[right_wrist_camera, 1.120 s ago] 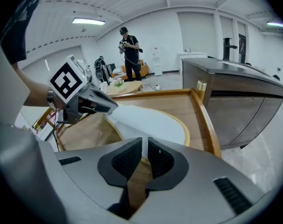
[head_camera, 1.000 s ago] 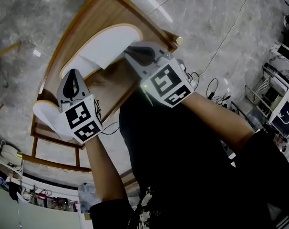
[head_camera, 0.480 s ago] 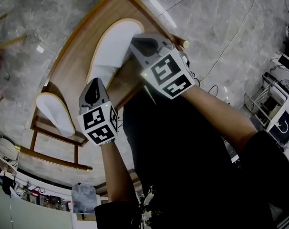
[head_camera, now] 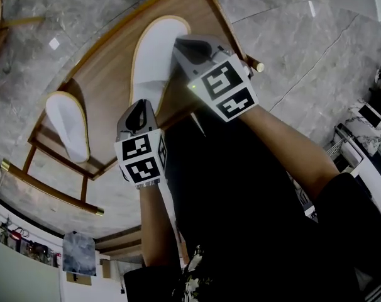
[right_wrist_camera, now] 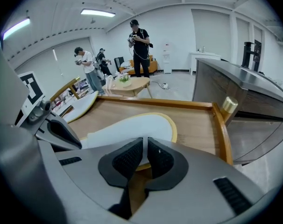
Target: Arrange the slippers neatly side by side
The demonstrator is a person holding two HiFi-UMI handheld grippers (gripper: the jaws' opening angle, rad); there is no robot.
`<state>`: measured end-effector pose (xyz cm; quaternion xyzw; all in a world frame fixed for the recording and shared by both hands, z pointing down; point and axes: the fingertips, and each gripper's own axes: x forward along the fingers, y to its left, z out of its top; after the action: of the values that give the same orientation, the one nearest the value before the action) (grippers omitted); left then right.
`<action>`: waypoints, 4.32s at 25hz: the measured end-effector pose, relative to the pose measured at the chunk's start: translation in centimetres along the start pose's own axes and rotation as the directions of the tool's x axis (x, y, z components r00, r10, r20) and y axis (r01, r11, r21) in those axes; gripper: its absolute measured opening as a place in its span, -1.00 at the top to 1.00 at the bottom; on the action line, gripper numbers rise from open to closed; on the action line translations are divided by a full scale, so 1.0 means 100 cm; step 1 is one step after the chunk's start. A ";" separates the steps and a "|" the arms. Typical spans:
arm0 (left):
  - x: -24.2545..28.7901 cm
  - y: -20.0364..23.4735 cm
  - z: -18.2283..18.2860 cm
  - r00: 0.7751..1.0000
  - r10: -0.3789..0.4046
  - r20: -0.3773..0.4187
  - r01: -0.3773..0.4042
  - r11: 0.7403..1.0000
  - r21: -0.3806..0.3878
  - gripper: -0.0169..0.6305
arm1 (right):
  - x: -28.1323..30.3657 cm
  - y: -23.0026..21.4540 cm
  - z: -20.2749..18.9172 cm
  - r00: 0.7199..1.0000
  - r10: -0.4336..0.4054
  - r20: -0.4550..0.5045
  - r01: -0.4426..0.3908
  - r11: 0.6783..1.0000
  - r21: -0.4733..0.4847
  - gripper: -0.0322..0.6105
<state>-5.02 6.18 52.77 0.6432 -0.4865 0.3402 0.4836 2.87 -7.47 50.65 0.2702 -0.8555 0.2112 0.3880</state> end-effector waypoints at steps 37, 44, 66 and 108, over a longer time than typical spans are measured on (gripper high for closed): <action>-0.015 0.001 -0.037 0.994 -0.047 0.100 0.071 0.964 -0.258 0.79 | 0.068 0.140 0.045 0.951 0.307 -0.023 -0.300 0.907 -0.297 0.83; -0.038 0.005 -0.022 0.980 -0.061 0.192 0.103 0.970 -0.219 0.72 | 0.047 0.132 0.061 0.949 0.310 0.067 -0.286 0.927 -0.242 0.68; -0.118 0.194 0.004 0.914 0.299 0.276 -0.309 0.951 -0.006 0.47 | -0.032 0.128 0.082 0.956 0.167 0.239 -0.147 0.984 -0.099 0.75; -0.193 0.054 0.081 0.827 0.283 0.485 -0.153 0.945 -0.291 0.91 | -0.104 0.086 0.062 0.912 0.276 0.304 -0.255 0.961 -0.106 0.82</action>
<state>-16.17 3.87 34.34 0.5877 -0.7071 0.1454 0.3654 -0.21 -1.33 37.47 0.1691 -0.9415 0.1885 0.2222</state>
